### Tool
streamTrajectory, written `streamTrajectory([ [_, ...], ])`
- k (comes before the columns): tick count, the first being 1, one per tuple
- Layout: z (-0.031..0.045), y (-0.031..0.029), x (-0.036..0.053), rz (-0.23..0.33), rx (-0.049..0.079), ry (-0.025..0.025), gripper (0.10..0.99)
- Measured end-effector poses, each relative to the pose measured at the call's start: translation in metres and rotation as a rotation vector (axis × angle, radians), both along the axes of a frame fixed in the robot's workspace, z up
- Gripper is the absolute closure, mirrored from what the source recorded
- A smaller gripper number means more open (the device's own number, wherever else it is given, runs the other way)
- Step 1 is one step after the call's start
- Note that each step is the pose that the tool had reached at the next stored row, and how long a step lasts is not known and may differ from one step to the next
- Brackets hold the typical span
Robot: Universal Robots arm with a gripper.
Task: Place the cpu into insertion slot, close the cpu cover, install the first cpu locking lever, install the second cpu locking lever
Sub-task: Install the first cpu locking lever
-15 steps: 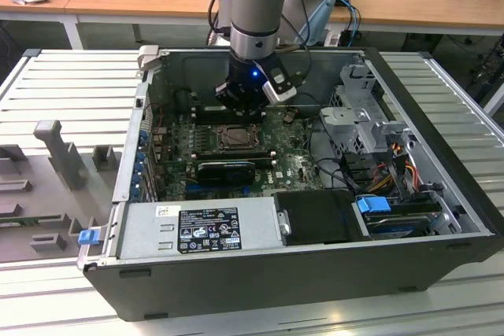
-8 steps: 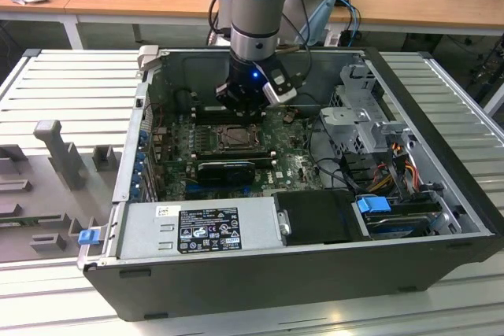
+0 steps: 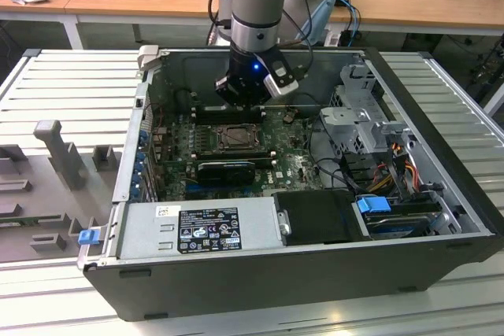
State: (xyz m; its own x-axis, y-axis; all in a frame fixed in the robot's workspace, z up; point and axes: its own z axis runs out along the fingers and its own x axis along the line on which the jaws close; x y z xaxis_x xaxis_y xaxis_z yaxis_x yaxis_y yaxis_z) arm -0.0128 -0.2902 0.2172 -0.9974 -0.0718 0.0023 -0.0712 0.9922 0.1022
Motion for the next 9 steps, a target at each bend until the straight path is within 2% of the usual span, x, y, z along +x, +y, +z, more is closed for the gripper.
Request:
streamTrajectory([
  [9,0.0,-0.0035,0.0,0.0,0.0,0.0,0.98],
])
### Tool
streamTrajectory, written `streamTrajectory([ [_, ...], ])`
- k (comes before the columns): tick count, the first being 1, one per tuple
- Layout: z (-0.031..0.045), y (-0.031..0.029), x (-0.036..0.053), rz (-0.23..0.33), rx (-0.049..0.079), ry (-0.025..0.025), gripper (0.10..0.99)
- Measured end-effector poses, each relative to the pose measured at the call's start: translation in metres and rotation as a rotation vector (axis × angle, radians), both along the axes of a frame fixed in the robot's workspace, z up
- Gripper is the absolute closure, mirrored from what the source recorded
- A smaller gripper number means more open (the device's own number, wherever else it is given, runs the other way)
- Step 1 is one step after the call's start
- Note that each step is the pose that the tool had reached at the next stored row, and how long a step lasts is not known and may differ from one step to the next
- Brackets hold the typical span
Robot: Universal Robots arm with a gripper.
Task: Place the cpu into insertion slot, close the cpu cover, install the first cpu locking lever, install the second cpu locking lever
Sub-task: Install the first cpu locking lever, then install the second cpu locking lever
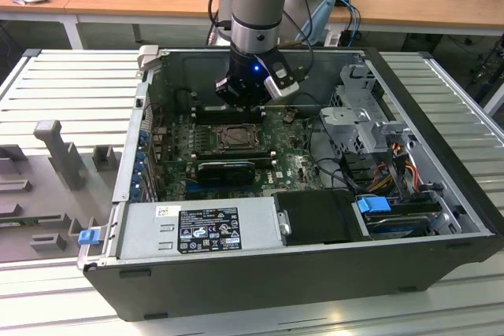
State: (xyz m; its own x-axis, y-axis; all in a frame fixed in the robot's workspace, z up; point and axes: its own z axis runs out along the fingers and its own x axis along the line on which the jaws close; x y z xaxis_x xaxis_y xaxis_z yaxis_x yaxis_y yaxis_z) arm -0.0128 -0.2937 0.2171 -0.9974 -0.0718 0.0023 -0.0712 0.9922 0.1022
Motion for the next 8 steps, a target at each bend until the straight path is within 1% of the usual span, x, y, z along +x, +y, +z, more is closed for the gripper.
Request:
streamTrajectory([
  [6,0.0,-0.0021,0.0,0.0,0.0,-0.0001,0.98],
  [8,0.0015,-0.0022,0.0,0.0,0.0,0.0,0.98],
])
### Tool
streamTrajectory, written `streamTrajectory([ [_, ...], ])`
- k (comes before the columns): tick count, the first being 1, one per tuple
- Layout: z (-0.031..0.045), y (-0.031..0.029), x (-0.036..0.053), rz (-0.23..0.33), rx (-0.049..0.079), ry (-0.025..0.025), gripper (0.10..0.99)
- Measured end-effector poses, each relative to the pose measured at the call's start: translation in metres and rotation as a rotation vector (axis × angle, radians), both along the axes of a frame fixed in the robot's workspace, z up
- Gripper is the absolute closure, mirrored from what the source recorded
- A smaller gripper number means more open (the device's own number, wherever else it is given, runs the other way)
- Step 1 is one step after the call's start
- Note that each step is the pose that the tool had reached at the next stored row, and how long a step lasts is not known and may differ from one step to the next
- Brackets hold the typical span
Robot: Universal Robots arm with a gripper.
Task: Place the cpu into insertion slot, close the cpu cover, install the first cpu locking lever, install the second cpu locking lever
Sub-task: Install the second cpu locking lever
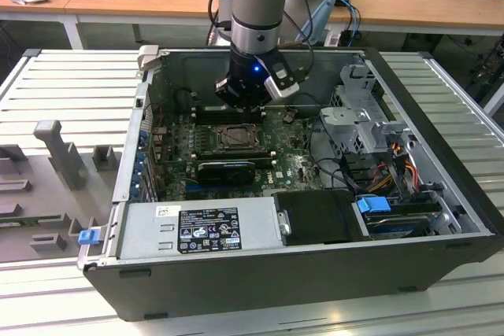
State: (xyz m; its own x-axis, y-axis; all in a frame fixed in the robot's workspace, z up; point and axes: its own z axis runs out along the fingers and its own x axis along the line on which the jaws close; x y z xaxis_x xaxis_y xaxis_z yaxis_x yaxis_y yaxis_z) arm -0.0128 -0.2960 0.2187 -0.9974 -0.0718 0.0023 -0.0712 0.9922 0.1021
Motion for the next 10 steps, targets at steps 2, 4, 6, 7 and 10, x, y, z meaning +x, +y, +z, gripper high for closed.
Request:
streamTrajectory([
  [2,0.0,-0.0002,0.0,0.0,0.0,-0.0001,0.98],
  [4,0.0,-0.0007,0.0,0.0,0.0,0.0,0.98],
  [6,0.0,-0.001,0.0001,0.0,0.0,0.0,0.98],
  [7,-0.0001,-0.0014,0.0002,0.0,0.0,-0.0001,0.98],
  [10,-0.0001,-0.0032,0.0003,0.0,0.0,0.0,0.98],
])
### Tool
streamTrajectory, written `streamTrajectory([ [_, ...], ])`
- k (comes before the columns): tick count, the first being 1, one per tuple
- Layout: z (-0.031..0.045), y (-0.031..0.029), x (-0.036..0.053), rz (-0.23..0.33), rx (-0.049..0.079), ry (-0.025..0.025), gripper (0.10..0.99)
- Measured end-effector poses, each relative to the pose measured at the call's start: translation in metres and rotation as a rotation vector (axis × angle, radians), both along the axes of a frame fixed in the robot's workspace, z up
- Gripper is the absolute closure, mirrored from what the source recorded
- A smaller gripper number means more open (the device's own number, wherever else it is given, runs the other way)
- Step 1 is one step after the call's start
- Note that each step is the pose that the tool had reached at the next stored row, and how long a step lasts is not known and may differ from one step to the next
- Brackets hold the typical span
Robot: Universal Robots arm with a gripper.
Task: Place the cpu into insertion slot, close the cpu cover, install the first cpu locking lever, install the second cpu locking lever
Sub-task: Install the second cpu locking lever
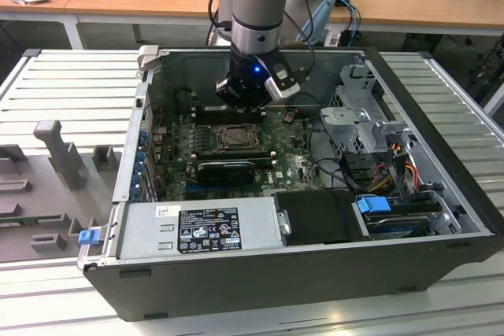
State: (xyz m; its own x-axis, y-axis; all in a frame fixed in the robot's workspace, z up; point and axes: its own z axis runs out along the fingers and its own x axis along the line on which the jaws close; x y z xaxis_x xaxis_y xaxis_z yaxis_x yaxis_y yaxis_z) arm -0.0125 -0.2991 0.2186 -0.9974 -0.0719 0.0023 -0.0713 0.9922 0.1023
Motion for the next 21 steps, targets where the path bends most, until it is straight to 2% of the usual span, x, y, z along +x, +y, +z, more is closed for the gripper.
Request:
streamTrajectory([
  [2,-0.0001,-0.0018,0.0,0.0,0.0,-0.0001,0.98],
  [9,0.0038,-0.0023,0.0,0.0,0.0,-0.0001,0.98],
  [21,0.0038,-0.0082,0.0,0.0,0.0,0.0,0.98],
])
